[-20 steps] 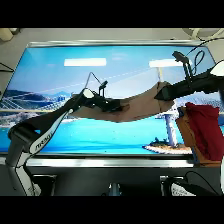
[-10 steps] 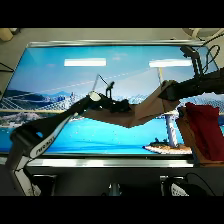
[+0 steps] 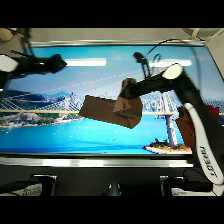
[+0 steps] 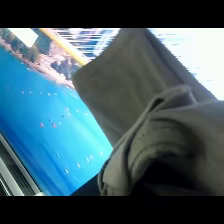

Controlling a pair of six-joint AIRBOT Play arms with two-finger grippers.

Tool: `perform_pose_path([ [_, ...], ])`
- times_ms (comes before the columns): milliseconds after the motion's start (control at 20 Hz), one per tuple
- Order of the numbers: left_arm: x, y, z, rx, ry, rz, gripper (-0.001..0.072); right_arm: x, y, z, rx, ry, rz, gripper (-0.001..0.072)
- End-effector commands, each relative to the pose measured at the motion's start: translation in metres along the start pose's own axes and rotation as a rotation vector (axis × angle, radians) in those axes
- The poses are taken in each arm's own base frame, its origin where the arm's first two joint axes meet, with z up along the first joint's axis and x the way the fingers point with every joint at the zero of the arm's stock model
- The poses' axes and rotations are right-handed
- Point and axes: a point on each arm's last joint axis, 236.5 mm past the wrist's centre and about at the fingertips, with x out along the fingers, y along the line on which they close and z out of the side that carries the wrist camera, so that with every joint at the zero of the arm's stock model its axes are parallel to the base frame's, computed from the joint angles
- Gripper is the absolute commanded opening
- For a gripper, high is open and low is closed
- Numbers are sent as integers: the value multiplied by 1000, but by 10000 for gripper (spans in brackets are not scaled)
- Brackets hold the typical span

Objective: Fold the shirts.

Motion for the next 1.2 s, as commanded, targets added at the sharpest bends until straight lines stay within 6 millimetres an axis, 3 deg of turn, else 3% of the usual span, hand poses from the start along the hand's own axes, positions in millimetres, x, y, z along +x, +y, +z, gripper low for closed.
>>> perform_pose_path([
  [0,-87,12,39,64,-143,86,25,92,18,-3,62,34,114,21],
  [150,-101,-3,30,113,-118,76,25,144,16,-9,182,43,168,25],
  [250,-97,-8,20,126,-81,64,25,159,28,-3,237,8,253,140],
  [350,-91,-9,12,130,-61,59,25,156,32,4,206,-21,290,634],
  [400,-88,-7,9,126,-51,61,25,150,28,1,174,-5,285,651],
  [500,-84,-1,3,125,-35,69,25,126,11,-14,123,70,261,652],
  [600,-82,7,-1,143,-22,93,25,89,-17,-35,77,174,193,652],
  [750,-82,16,-3,161,-14,129,26,19,-84,-67,90,311,10,653],
  [850,-83,20,-3,170,-13,145,25,-27,-133,-99,173,410,-119,650],
  [900,-83,20,-3,171,-12,147,26,-40,-149,-119,238,456,-154,646],
  [1000,-83,20,-3,171,-12,146,26,-33,-160,-150,353,482,-158,595],
  [1050,-83,19,-3,171,-12,145,26,-16,-157,-157,395,456,-137,489],
  [1150,-83,19,-3,170,-12,145,26,22,-144,-146,464,326,-69,416],
])
